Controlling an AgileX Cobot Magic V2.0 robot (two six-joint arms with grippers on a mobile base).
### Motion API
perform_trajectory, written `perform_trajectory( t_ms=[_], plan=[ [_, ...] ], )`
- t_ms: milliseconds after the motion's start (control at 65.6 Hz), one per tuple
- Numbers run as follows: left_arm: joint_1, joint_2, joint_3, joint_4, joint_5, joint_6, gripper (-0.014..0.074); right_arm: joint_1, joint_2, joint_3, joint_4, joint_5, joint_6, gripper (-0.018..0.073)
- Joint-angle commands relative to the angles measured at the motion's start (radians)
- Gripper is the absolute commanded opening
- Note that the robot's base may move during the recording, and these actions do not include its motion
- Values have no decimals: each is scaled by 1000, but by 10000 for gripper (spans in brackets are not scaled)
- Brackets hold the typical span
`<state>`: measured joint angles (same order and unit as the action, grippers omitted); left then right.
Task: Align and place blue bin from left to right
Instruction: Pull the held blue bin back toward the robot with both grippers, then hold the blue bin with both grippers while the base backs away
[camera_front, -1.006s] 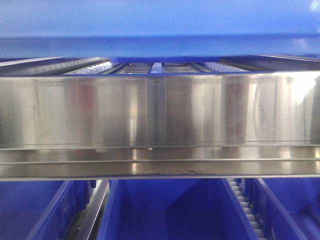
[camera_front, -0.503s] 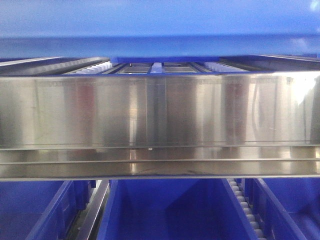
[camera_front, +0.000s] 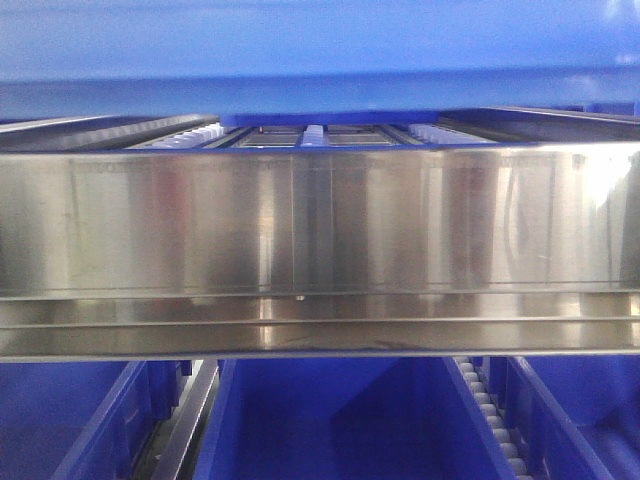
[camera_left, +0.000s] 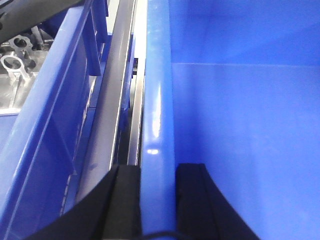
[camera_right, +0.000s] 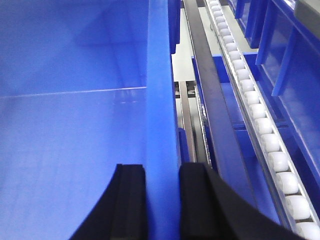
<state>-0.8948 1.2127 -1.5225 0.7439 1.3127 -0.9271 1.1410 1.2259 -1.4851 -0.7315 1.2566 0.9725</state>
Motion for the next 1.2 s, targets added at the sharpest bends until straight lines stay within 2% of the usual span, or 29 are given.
perform_trajectory(
  t_ms=[0,1189],
  plan=[
    [-7,0,-17,-18,-112,-4,-111,7,0,-19,-16,-166,1,-79],
    [-7,0,-17,-18,-112,-4,-111,7,0,-19,-16,-166,1,-79]
  ],
)
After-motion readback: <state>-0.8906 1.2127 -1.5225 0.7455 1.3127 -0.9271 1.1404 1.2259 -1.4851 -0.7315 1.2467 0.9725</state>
